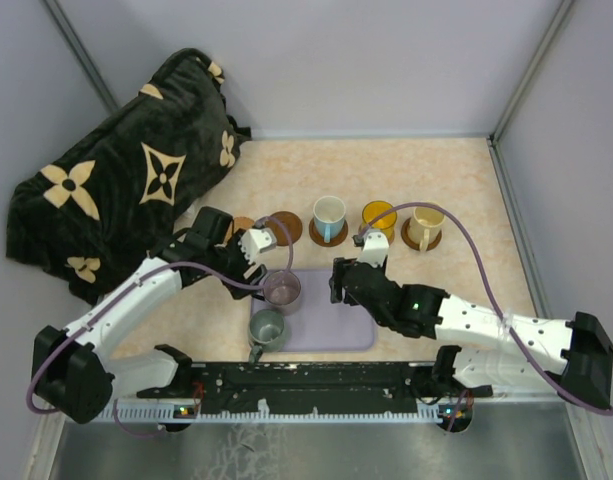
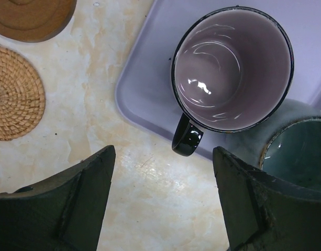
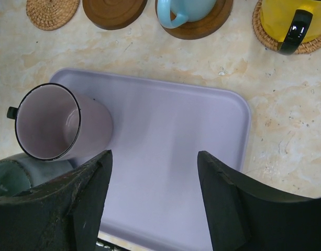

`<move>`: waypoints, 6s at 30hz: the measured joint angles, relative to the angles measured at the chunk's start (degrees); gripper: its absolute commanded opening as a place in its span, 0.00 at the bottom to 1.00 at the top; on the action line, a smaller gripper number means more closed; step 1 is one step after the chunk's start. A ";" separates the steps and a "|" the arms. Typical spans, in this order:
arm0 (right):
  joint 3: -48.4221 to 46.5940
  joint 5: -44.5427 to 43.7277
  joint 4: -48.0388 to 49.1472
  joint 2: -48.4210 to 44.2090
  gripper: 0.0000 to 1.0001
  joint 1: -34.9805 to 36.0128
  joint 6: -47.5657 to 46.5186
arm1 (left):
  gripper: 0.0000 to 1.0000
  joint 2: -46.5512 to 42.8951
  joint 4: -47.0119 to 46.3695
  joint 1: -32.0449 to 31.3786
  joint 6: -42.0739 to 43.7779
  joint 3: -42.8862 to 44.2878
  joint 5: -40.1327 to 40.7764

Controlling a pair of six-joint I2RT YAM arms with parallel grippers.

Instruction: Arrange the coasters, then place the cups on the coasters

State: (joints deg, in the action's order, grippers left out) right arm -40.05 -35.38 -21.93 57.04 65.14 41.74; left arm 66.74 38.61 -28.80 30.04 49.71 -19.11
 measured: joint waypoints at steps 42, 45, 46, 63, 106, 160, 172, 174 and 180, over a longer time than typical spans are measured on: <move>0.33 0.55 -0.07 0.02 0.67 0.00 0.96 | 0.19 12.11 -2.25 -0.76 0.70 -1.16 -14.03; 0.33 0.52 -0.20 0.02 0.67 0.00 0.98 | 0.11 13.79 -2.19 -1.11 0.90 -0.13 -15.08; 0.33 0.52 -0.24 0.02 0.67 0.00 1.01 | 0.08 14.19 -2.14 -1.11 0.87 0.13 -15.23; 0.33 -0.59 -0.46 0.02 0.68 0.00 1.38 | 0.00 12.07 -3.87 -1.79 -8.85 1.75 -5.53; 1.03 -1.70 -0.46 2.29 0.68 0.00 1.36 | 0.00 11.45 -48.89 -14.88 -41.62 -5.44 52.00; 1.07 -2.01 -0.63 2.73 0.68 0.00 1.99 | 0.00 23.74 -56.68 -15.47 -52.13 -4.76 54.38; 1.07 -1.99 -0.61 2.73 0.68 0.00 2.01 | 0.00 24.26 -56.72 -16.87 -52.24 -4.72 57.37; 1.07 -1.97 -0.61 2.73 0.68 0.00 2.01 | 0.00 24.26 -56.68 -16.90 -52.26 -4.72 58.07; 1.07 -1.62 -0.46 2.73 0.68 0.00 2.01 | 0.00 24.26 -56.65 -17.20 -52.26 -4.72 59.74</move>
State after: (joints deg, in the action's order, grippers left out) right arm -38.98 -36.99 -22.39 59.77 65.14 43.75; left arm 91.00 -18.04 -46.00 -22.22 44.99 40.62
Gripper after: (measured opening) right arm 0.678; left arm 0.240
